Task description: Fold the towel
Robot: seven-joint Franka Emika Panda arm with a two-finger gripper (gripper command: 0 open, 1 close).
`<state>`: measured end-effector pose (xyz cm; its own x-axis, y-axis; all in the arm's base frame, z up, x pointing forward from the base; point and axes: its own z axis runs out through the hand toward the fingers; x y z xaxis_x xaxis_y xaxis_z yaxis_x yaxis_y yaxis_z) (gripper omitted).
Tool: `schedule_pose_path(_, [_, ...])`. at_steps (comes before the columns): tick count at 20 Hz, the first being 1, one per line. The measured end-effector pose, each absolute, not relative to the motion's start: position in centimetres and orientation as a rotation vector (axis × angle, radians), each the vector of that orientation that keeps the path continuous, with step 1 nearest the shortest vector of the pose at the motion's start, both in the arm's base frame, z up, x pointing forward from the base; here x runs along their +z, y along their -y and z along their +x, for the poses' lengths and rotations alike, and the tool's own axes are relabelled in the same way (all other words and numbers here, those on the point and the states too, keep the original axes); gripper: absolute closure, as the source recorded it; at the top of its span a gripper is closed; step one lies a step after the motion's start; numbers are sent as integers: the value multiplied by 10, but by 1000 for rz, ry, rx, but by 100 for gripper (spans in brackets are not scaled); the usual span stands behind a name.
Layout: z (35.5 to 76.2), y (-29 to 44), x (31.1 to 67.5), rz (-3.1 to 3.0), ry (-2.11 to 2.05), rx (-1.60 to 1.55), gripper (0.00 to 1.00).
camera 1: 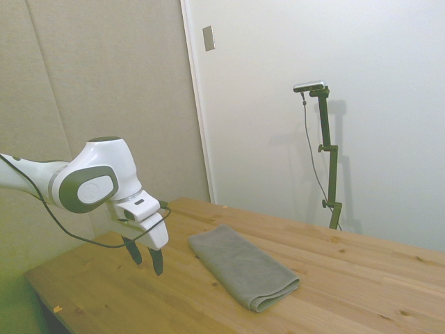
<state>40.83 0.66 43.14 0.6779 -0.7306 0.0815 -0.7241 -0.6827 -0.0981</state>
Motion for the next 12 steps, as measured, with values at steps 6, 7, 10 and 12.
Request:
schedule_pose_path(6, [421,-7,441,-2809,-1282,-216,0])
schedule_pose_path(7, [429,-10,444,-2800,-1326,-231,0])
schedule_pose_path(10, [461,-27,447,-2754,-1459,-259,0])
schedule_pose_path(12, [490,-38,448,-2723,-1552,-279,0])
